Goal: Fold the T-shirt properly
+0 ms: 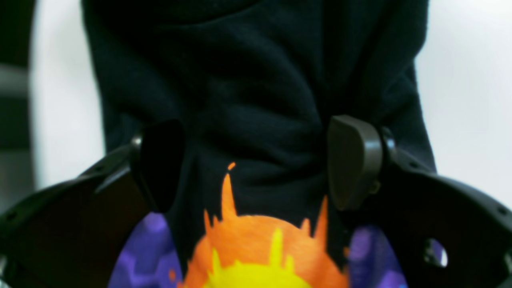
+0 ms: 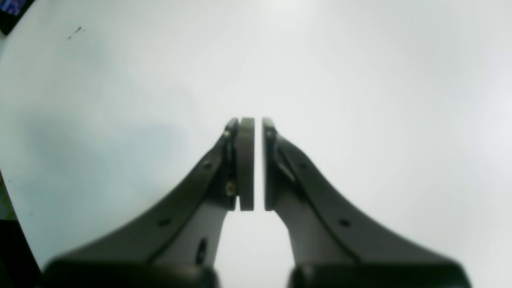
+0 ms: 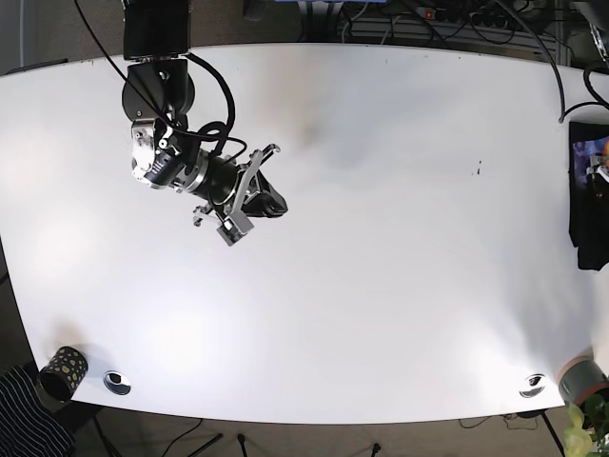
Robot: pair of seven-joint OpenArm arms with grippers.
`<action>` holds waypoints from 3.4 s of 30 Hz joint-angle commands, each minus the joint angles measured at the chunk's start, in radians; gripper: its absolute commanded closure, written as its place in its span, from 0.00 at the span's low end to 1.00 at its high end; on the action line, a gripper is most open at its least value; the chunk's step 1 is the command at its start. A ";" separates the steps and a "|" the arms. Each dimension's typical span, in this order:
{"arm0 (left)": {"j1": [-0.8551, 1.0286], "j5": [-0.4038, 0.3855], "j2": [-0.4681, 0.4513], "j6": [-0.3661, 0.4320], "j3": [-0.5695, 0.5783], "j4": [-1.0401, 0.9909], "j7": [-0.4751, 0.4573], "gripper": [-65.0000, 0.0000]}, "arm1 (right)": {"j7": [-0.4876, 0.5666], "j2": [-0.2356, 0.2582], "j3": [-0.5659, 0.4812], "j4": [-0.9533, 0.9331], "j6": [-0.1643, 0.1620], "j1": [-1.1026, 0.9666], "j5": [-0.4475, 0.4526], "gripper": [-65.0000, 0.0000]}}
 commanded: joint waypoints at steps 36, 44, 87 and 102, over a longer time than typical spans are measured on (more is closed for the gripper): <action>0.098 0.127 0.374 -0.004 -0.278 0.754 0.105 0.22 | 0.631 -0.017 0.248 0.013 -0.133 -0.120 -0.577 0.95; 0.293 0.200 0.549 0.185 -0.155 0.924 -0.159 0.22 | 0.809 0.034 0.295 -0.073 -0.216 -0.186 -0.584 0.95; 1.307 0.282 0.937 0.335 0.013 1.242 -0.131 0.31 | 0.918 0.154 0.274 0.035 -0.265 -1.140 -0.092 0.95; 1.329 0.122 0.911 0.335 0.012 1.375 -0.136 0.31 | 0.920 0.151 0.300 0.116 -0.265 -1.146 -0.092 0.96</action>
